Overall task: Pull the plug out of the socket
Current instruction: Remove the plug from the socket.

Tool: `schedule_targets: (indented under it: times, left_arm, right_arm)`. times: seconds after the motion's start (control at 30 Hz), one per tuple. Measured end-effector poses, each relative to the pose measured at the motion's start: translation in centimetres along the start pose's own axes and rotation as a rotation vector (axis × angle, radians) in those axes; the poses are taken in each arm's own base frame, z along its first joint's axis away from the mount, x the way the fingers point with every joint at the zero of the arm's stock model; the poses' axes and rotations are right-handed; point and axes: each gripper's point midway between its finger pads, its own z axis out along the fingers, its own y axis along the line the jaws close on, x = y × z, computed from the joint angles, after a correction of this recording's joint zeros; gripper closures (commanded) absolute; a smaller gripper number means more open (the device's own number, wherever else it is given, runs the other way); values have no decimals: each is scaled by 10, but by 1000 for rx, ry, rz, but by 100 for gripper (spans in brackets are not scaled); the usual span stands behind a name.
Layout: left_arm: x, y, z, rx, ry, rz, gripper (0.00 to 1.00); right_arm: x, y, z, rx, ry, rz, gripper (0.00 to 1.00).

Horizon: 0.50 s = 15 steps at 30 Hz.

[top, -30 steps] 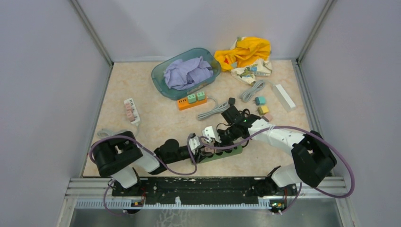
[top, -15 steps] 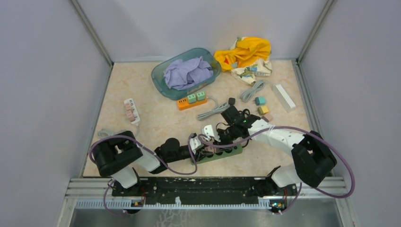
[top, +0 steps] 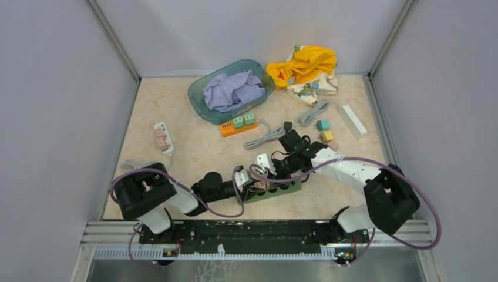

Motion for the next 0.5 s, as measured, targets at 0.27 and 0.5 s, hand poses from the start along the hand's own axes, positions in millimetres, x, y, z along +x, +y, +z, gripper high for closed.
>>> schedule_targets:
  times: [0.27, 0.5]
  left_arm:
    - [3, -4, 0, 15, 14, -9, 100]
    - [3, -5, 0, 20, 12, -22, 100]
  right_arm:
    - [0, 14, 6, -55, -15, -80, 100]
    - [0, 8, 5, -9, 11, 9, 100]
